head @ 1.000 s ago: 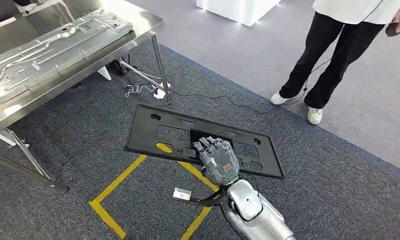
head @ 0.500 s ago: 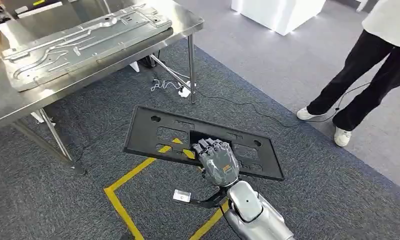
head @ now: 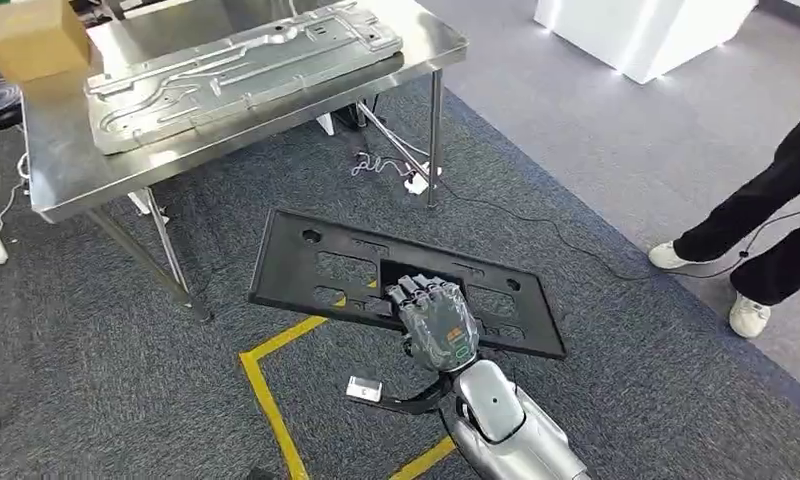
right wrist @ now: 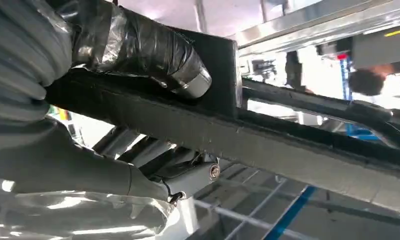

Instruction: Take the parts from the cabinet and place them on the table.

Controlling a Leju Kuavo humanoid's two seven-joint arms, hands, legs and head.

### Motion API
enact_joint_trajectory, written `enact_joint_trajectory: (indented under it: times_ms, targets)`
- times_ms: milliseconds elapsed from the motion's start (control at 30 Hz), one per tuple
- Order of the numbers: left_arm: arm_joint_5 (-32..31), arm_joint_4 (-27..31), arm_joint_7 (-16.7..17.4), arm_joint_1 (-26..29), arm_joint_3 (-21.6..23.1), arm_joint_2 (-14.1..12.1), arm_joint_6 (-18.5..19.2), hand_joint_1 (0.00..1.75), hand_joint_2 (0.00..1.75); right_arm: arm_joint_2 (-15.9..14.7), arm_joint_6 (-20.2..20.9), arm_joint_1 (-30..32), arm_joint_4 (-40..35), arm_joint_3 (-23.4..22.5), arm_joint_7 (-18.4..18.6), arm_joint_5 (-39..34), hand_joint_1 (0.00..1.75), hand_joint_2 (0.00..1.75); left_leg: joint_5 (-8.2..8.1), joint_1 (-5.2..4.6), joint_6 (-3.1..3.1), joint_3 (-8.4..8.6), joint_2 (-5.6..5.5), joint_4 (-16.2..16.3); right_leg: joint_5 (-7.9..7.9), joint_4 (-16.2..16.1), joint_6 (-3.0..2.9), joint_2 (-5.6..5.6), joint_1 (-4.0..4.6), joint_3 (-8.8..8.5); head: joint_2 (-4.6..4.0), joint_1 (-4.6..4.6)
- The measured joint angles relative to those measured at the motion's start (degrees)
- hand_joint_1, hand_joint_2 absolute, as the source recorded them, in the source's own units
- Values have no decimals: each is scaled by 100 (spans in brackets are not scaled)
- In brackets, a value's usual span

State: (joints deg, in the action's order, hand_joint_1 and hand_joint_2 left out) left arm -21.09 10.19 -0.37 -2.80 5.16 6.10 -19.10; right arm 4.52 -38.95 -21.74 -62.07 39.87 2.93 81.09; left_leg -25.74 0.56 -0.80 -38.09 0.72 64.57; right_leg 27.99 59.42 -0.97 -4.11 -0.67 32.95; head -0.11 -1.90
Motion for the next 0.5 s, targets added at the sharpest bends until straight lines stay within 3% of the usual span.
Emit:
enact_joint_trajectory:
  times_ms: [33, 67, 167, 200, 233, 267, 333, 367, 400, 433, 500]
  targets:
    - [0, 0, 0, -9, 0, -2, -2, 0, 175, 0, 0, -12, 0, 2, 2, 0, 175, 175, 136, -47, 64, 247, 278, -493, 27, -4, 18, -52, 5, -35, 0, -4]
    - [-2, 0, 2, -34, 0, -2, -2, 0, 175, -2, 0, -20, 0, 0, 2, 0, 175, 175, 66, -129, 103, 300, 333, -571, 56, 9, 58, -102, 46, -38, 0, 2]
    - [0, 0, 2, -13, 0, -2, -2, 0, 175, 7, 2, -25, 0, 2, -2, 0, 175, 175, 79, -131, 183, 258, 141, -580, 72, -30, 130, -262, 43, -84, 0, -4]
    - [0, 0, 4, -7, 0, 0, -2, 0, 175, 24, 2, -26, -9, 0, -2, 0, 175, 175, 122, -55, 236, 331, 71, -675, 120, -17, 179, -285, 66, -70, 0, -4]
    - [0, 0, 7, 4, 0, 7, -2, 0, 175, 17, 2, -34, -9, 0, -2, 0, 175, 175, 133, -58, 242, 361, 14, -713, 173, 94, 209, 18, 31, -67, 0, -15]
    - [-2, 0, 9, -17, -2, 7, -2, 0, 175, 17, 2, -56, -20, 0, -2, 0, 175, 175, 134, -44, 283, 365, -24, -711, 364, 411, 208, 232, 14, 97, 0, -9]
    - [-9, 0, 9, -57, -2, 4, -2, 0, 175, -13, 9, -42, 2, 0, -2, 0, 175, 175, 117, -47, 310, 364, -154, -707, 719, 1254, 216, 363, 7, 550, 0, -11]
    - [-13, 0, 9, -61, -2, 7, 0, 0, 175, -26, 11, -28, 20, 0, -2, -2, 175, 175, 114, -49, 314, 364, -237, -695, 778, 1587, 222, 386, 7, 757, 0, -15]
    - [-17, 0, 9, -57, -2, 9, 0, 0, 175, -33, 13, -20, 39, 0, -4, -13, 175, 175, 103, -48, 311, 367, -292, -675, 669, 1613, 221, 394, 8, 822, 0, -11]
    - [-20, 0, 11, -44, -2, 9, 2, 0, 175, -35, 13, -20, 42, 0, -26, -61, 175, 175, 84, -46, 312, 369, -337, -651, 449, 1396, 218, 396, 4, 764, 0, -15]
    - [-50, 0, 11, -39, -2, 9, 2, 0, 175, -35, 26, -36, 42, 0, -74, -170, 175, 175, 22, -42, 277, 372, -438, -569, -162, 419, 195, 441, -14, 377, 0, -13]
